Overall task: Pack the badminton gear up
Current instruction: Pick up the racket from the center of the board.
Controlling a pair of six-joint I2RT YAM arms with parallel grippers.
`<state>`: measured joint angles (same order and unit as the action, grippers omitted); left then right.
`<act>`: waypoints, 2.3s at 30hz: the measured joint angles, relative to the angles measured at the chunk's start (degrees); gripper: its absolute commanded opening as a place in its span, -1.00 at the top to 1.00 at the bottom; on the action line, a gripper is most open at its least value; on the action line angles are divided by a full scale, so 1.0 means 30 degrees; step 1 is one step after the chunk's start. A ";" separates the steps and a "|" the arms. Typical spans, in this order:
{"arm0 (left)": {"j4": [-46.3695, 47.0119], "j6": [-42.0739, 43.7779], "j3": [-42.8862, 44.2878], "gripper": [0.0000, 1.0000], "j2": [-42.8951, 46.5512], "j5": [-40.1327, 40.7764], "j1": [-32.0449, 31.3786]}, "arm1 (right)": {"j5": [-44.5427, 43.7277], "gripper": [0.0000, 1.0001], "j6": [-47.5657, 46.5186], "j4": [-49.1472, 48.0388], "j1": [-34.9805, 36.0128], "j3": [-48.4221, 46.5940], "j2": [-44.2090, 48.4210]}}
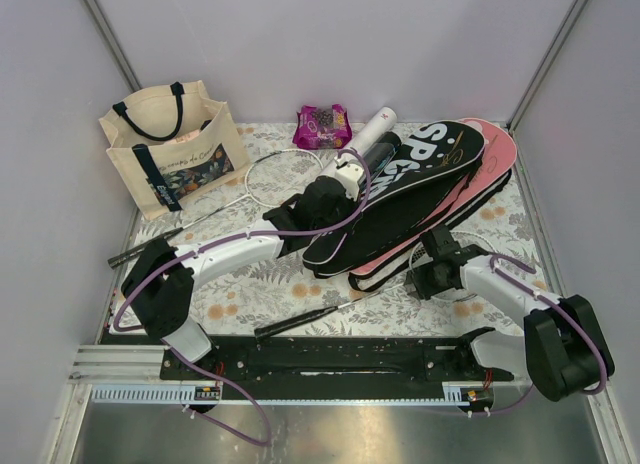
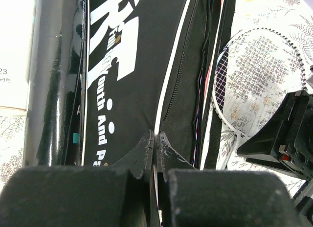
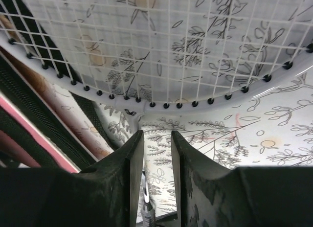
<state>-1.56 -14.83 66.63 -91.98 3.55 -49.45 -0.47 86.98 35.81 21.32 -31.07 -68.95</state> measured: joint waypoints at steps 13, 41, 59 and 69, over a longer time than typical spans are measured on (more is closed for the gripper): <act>0.0000 0.0007 -0.0058 1.00 0.0000 0.0073 0.0015 | -0.0189 0.17 0.2004 0.0168 0.0481 -0.0393 -0.0364; -0.0022 -0.0146 -0.0160 1.00 0.0000 0.0328 0.0656 | -0.2375 0.10 0.4830 0.2812 0.1654 -0.2892 -0.0437; -0.0029 -0.0219 -0.0160 1.00 0.0000 0.0328 0.0831 | -0.2375 0.19 0.7002 0.0699 0.2827 -0.3337 -0.4379; -0.0036 -0.0219 -0.0160 1.00 0.0000 0.0328 0.0831 | -0.2557 1.00 0.6455 0.0277 0.2936 -0.2710 -0.3869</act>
<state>-1.67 -15.49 66.15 -91.98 4.54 -46.96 -8.14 106.34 36.64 30.13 -39.20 -80.55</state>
